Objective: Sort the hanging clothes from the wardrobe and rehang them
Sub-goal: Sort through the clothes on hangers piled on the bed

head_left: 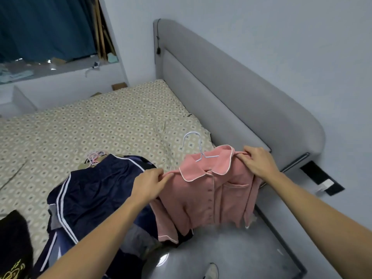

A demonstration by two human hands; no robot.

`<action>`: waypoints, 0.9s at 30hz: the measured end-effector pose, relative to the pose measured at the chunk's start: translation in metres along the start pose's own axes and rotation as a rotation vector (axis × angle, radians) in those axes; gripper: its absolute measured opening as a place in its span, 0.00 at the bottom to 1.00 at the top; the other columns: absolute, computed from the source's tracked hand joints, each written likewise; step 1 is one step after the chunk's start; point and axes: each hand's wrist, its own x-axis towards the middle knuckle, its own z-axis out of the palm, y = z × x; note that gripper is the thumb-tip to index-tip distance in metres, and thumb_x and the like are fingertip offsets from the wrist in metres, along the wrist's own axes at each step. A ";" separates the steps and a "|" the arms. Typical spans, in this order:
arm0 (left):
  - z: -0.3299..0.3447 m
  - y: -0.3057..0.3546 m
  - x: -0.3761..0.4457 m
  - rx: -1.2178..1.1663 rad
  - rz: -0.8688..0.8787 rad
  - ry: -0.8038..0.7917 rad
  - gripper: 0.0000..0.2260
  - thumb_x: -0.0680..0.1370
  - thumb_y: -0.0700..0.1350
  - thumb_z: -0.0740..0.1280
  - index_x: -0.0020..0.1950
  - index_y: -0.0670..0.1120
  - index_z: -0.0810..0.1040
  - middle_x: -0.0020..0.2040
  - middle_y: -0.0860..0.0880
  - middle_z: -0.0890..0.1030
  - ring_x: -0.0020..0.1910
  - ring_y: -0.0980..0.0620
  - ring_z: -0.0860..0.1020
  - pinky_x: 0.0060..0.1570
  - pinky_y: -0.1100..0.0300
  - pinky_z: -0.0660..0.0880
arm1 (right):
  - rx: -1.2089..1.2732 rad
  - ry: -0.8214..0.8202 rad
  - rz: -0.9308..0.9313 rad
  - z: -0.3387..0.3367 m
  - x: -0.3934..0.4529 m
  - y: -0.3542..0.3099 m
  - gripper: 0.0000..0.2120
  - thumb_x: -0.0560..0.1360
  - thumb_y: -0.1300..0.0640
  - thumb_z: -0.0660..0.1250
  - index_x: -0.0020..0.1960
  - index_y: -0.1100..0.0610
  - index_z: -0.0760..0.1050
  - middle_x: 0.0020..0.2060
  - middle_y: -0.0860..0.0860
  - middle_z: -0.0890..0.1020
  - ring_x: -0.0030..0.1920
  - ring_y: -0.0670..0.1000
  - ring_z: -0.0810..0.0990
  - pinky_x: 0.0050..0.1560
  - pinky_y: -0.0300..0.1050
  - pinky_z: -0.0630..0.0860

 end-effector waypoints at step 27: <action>0.101 -0.041 0.331 0.168 -0.379 -0.143 0.28 0.80 0.72 0.56 0.39 0.49 0.71 0.44 0.49 0.78 0.45 0.44 0.79 0.40 0.53 0.72 | -0.249 -0.290 -0.170 0.141 0.377 0.063 0.18 0.84 0.44 0.60 0.46 0.56 0.77 0.49 0.59 0.84 0.51 0.64 0.82 0.45 0.53 0.72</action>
